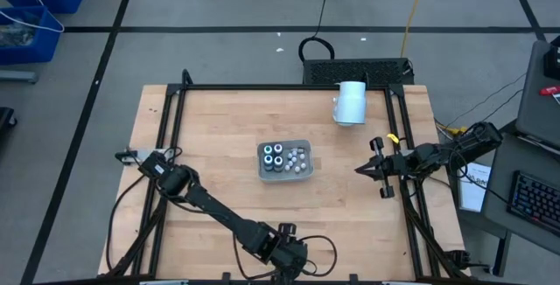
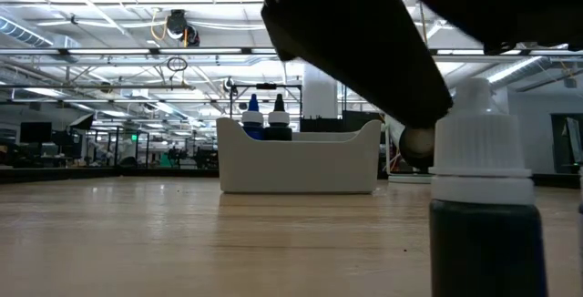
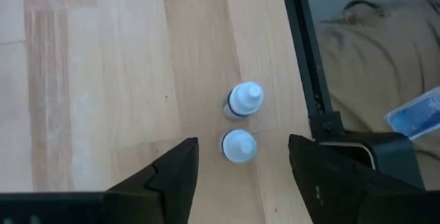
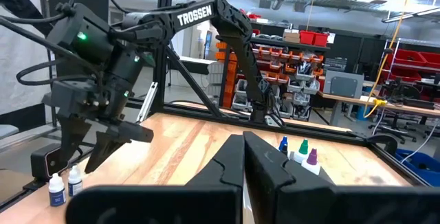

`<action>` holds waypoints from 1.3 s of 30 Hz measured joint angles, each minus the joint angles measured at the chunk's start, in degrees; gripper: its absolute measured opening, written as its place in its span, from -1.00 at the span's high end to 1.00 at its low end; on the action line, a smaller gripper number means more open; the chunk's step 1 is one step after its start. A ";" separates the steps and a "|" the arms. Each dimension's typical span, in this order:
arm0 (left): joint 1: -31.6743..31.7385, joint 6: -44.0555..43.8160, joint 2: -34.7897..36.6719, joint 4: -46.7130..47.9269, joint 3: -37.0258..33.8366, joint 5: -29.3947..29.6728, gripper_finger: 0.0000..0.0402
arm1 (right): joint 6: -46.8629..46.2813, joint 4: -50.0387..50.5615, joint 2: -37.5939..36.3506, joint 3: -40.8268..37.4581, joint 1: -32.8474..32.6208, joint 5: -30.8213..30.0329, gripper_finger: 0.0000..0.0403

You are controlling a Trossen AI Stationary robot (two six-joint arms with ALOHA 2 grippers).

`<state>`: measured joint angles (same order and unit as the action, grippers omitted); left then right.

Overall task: Pick & Place food coloring
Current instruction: Put the small blue food coloring bottle into the gray bin

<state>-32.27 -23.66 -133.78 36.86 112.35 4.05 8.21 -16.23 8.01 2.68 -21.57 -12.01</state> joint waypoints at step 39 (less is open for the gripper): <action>0.85 0.39 -1.70 -5.41 -2.63 -3.13 0.21 | 0.00 0.55 0.15 0.00 0.01 -0.37 1.00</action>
<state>-31.42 -23.27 -135.48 31.46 109.71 0.93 8.21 -15.68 8.16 2.68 -21.56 -12.38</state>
